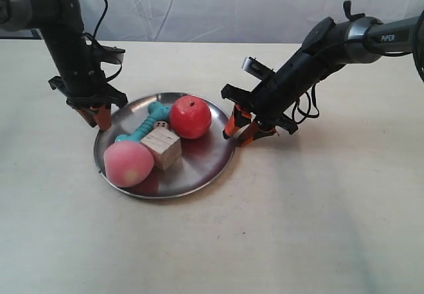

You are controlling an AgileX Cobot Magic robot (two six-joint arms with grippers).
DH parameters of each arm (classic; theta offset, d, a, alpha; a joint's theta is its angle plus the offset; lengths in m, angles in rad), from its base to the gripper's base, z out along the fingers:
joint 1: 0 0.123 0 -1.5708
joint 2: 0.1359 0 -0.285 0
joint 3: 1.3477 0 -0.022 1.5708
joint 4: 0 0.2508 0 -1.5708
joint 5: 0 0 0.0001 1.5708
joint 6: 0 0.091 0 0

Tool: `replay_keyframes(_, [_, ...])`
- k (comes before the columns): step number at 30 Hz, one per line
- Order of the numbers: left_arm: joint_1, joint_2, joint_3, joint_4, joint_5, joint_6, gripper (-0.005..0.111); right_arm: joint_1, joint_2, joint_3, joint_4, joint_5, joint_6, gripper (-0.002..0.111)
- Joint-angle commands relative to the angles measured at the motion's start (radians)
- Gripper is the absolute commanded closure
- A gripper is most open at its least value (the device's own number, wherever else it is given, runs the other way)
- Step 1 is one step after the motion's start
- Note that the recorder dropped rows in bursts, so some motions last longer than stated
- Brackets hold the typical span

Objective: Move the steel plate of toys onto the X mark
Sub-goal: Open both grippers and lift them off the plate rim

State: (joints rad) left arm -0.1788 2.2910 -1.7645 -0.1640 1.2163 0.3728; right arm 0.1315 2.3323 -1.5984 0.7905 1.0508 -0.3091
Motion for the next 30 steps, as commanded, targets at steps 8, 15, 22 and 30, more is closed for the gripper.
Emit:
replay_keyframes(8, [0.029, -0.026, -0.003, 0.011, 0.005, -0.041, 0.059, -0.004, -0.061, -0.003, -0.152, -0.08, -0.005, 0.068])
replay_keyframes(15, [0.059, -0.125, -0.003, -0.015, -0.06, -0.041, 0.06, -0.004, -0.176, -0.003, -0.238, -0.19, 0.016, 0.068])
replay_keyframes(22, [0.076, -0.291, 0.01, -0.096, -0.196, -0.029, 0.106, -0.004, -0.346, 0.008, -0.434, -0.18, 0.034, 0.108])
replay_keyframes(30, [0.076, -0.634, 0.312, -0.35, -0.451, 0.155, 0.107, -0.002, -0.729, 0.352, -0.391, -0.41, 0.028, 0.108])
